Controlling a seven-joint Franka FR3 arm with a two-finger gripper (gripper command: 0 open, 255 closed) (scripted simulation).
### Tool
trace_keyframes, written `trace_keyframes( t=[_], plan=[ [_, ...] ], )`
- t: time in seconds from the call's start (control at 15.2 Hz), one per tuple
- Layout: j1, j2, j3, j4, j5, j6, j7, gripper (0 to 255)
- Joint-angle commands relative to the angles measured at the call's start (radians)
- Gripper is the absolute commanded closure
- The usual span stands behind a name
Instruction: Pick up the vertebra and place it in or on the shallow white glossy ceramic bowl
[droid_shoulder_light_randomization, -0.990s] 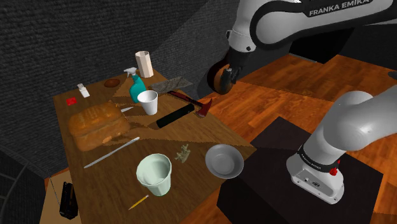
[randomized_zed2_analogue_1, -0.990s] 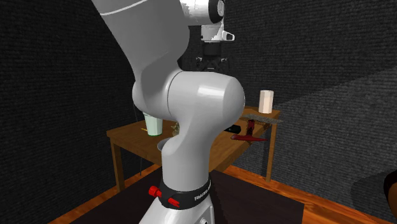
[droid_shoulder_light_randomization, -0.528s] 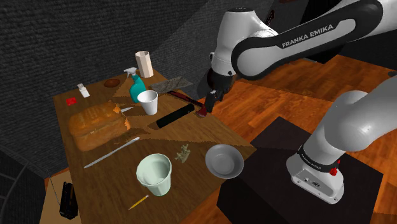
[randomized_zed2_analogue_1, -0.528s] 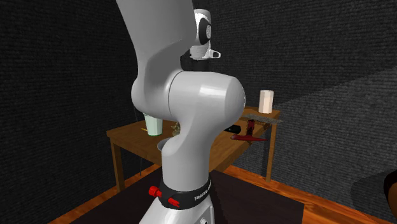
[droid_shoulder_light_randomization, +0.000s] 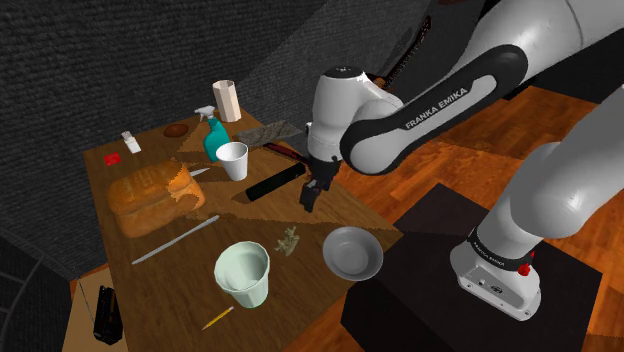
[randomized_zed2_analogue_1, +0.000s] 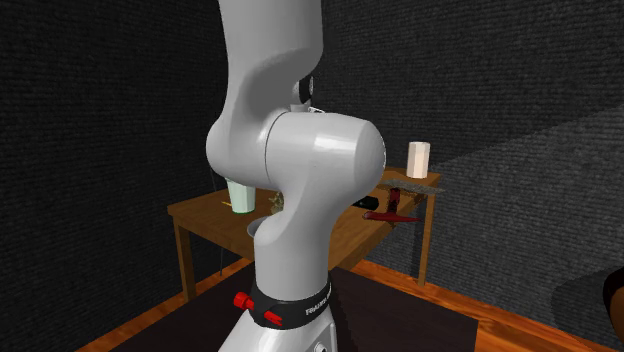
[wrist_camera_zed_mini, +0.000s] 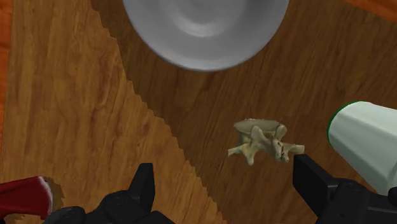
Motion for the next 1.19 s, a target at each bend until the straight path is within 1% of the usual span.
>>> trace_keyframes(
  t=[0.0,0.2,0.33,0.4,0.86,0.92,1.12],
  plan=[
    [-0.003,0.082,0.034,0.019,-0.048,0.059,0.055,0],
    [0.001,0.208,0.067,0.058,-0.159,0.127,0.161,0],
    [0.02,0.295,0.068,0.091,-0.252,0.163,0.244,0],
    [0.03,0.317,0.064,0.101,-0.276,0.171,0.265,0],
    [0.074,0.425,0.004,0.113,-0.403,0.251,0.355,0],
    [0.079,0.434,-0.002,0.115,-0.413,0.257,0.362,0],
    [0.08,0.434,-0.003,0.115,-0.412,0.257,0.362,0]
  ],
)
